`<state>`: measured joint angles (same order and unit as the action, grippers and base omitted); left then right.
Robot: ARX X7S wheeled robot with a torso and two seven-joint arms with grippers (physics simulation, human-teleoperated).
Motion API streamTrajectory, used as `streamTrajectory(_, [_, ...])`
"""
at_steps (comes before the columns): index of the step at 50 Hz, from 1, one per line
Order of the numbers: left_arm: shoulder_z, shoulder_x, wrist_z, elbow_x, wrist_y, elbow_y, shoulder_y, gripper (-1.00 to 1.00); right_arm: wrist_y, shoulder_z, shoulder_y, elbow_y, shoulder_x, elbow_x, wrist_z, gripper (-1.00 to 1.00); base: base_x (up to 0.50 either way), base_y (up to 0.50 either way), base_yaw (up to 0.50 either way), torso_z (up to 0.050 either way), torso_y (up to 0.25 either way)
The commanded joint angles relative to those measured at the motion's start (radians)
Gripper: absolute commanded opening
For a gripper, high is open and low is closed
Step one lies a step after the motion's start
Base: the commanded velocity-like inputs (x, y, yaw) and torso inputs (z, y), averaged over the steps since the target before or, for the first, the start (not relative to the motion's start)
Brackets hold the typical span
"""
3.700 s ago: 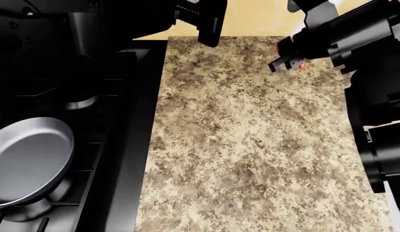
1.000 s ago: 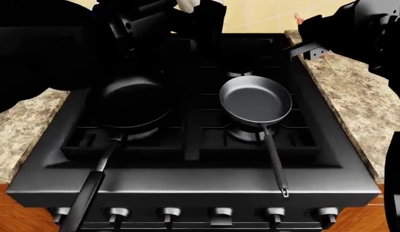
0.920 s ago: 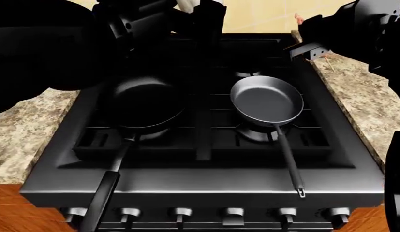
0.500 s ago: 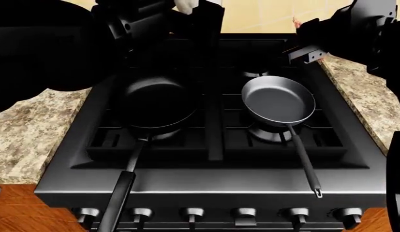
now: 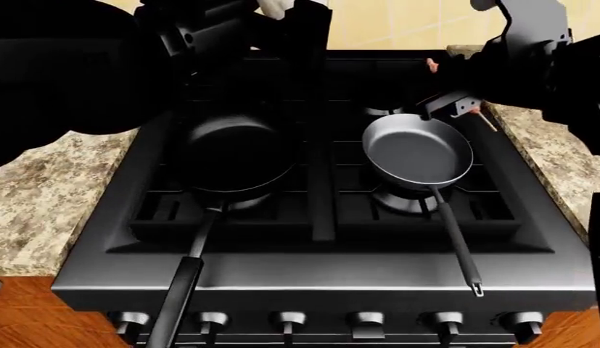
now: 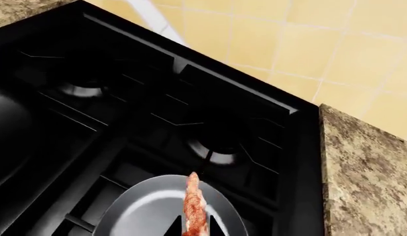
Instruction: Place both pans onto different burners. Then place the garlic and the kebabs on different pans.
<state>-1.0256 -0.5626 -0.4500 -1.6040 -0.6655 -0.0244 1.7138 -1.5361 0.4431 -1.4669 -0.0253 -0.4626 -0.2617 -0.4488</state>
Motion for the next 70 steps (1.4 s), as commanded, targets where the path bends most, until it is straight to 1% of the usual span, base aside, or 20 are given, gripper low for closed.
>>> streamTrajectory(1, [0.011, 0.000, -0.014, -0.021, 0.015, -0.007, -0.028, -1.00, -0.021, 0.031, 0.017, 0.009, -0.020, -0.049, -0.016, -1.00, 0.00, 0.00, 0.00, 0.000, 0.000])
streamTrajectory(15, [0.010, 0.002, -0.009, -0.017, 0.015, -0.006, -0.032, -1.00, -0.021, 0.064, 0.032, 0.013, -0.035, -0.142, 0.012, -1.00, 0.00, 0.00, 0.00, 0.000, 0.000])
streamTrajectory(20, [0.010, 0.000, -0.010, -0.016, 0.015, -0.008, -0.033, -1.00, 0.021, 0.103, 0.021, -0.043, -0.021, -0.141, 0.002, -1.00, 0.00, 0.00, 0.00, 0.000, 0.000])
streamTrajectory(37, [0.014, -0.008, -0.011, -0.015, 0.018, -0.013, -0.039, -1.00, 0.206, 0.253, -0.045, -0.331, 0.062, -0.088, -0.060, -1.00, 0.00, 0.00, 0.00, 0.000, 0.000])
streamTrajectory(48, [0.014, -0.006, -0.007, -0.013, 0.017, -0.007, -0.038, -1.00, 0.273, 0.301, -0.051, -0.453, 0.092, -0.066, -0.083, -1.00, 0.00, 0.00, 0.00, 0.000, 0.000])
streamTrajectory(70, [0.021, -0.013, -0.016, -0.018, 0.015, -0.020, -0.037, -1.00, 0.305, 0.327, -0.041, -0.521, 0.109, -0.056, -0.086, -1.00, 0.00, 0.00, 0.00, 0.000, 0.000])
